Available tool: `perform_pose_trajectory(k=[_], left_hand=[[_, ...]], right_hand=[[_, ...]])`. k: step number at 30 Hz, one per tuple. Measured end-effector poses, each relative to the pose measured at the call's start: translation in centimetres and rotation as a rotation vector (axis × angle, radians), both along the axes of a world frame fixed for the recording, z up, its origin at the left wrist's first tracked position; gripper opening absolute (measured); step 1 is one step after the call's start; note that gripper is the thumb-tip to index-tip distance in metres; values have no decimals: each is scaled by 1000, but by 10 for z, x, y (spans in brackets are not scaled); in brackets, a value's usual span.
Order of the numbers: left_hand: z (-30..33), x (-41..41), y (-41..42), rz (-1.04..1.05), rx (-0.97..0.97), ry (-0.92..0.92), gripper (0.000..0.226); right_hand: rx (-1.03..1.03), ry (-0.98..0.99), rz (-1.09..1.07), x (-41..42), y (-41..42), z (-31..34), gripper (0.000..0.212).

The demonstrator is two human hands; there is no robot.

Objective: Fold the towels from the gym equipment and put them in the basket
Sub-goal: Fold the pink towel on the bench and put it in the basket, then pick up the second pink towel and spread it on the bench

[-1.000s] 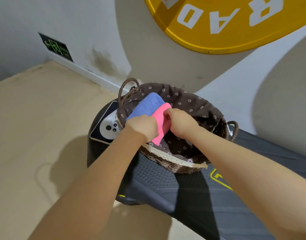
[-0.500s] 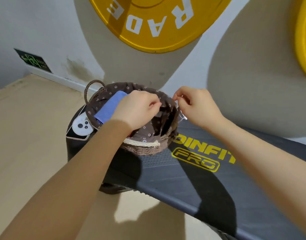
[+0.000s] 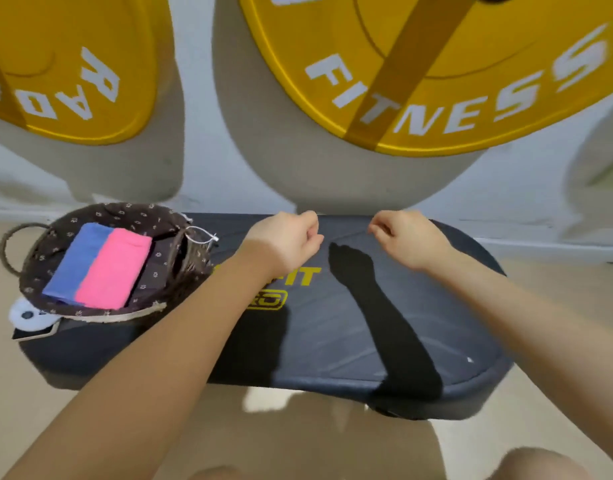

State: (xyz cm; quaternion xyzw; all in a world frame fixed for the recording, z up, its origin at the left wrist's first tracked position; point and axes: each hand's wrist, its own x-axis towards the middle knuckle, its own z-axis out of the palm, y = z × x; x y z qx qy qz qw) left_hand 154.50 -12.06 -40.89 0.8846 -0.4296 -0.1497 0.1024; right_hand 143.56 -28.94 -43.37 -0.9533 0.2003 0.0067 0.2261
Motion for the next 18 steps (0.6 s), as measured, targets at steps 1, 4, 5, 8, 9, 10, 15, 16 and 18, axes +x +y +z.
perform_pose_trajectory(k=[1, 4, 5, 8, 9, 10, 15, 16, 18], left_hand=[[19, -7, -9, -36, 33, 39, 16], [83, -28, -25, -124, 97, 112, 17], [104, -35, -26, -142, 105, 134, 16], [170, -60, -24, -224, 191, 206, 13], [194, -70, -25, -254, 215, 230, 13], [218, -79, -26, -273, 218, 255, 13], [328, -126, -43, -430, 174, 316, 12], [344, -141, -48, -514, 183, 285, 11], [371, -175, -59, -729, 222, 194, 8]], right_hand=[[15, 54, -14, -12, -8, 20, 25], [69, 175, -70, -49, -22, 87, 25], [96, 194, -104, -61, -22, 113, 25], [162, 235, -221, -100, -11, 196, 24], [184, 266, -248, -116, -5, 223, 25], [212, 289, -276, -133, 1, 249, 25], [358, 245, -557, -232, 39, 366, 19], [358, 246, -599, -255, 47, 382, 20], [332, 271, -670, -302, 63, 407, 24]])
